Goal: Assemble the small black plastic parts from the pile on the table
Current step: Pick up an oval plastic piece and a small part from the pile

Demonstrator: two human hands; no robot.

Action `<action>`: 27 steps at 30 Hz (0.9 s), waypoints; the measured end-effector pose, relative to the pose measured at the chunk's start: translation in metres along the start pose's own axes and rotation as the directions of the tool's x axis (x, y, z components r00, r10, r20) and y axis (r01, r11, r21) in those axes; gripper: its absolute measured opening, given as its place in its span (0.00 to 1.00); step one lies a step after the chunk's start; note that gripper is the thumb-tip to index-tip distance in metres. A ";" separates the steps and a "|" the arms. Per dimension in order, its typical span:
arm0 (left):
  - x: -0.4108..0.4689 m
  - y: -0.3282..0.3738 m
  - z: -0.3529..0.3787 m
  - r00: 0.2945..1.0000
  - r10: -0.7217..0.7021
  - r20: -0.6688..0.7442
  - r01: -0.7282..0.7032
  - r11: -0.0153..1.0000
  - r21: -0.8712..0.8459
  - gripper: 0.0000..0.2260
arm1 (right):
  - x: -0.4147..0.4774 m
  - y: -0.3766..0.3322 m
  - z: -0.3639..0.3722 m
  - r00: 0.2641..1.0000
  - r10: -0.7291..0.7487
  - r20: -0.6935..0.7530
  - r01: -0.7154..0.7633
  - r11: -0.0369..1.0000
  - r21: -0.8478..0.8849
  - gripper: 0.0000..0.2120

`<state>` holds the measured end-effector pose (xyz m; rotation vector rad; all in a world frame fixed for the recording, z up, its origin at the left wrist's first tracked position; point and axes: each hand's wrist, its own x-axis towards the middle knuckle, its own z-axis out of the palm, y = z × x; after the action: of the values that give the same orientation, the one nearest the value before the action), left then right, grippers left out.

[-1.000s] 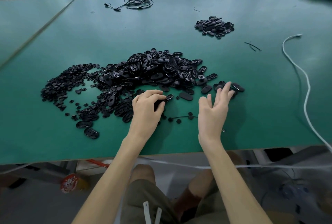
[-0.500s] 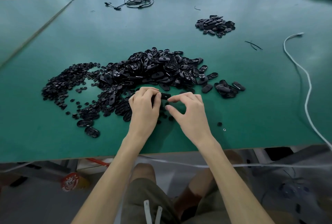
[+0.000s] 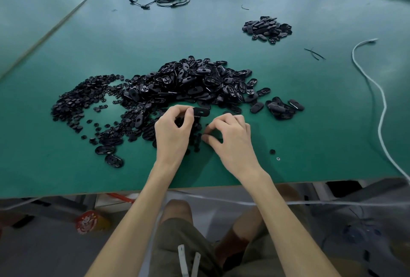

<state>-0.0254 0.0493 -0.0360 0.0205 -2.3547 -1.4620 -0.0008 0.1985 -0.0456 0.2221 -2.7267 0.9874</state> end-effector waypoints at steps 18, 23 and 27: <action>-0.003 0.009 -0.001 1.000 0.019 0.008 -0.018 0.996 -0.082 0.06 | 0.000 -0.003 -0.012 0.984 0.156 -0.091 -0.105 0.903 0.417 0.06; -0.005 0.012 -0.001 0.997 0.017 0.069 -0.007 0.989 -0.145 0.08 | 0.001 0.001 -0.014 0.965 0.238 -0.112 -0.140 0.824 0.550 0.05; -0.006 0.013 -0.001 0.993 -0.006 0.115 0.034 0.970 -0.240 0.07 | 0.000 0.002 -0.015 0.959 0.249 -0.136 -0.111 0.771 0.626 0.07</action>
<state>-0.0170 0.0554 -0.0263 -0.1055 -2.2504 -1.7946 0.0013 0.2094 -0.0360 -0.0478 -2.1728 1.8277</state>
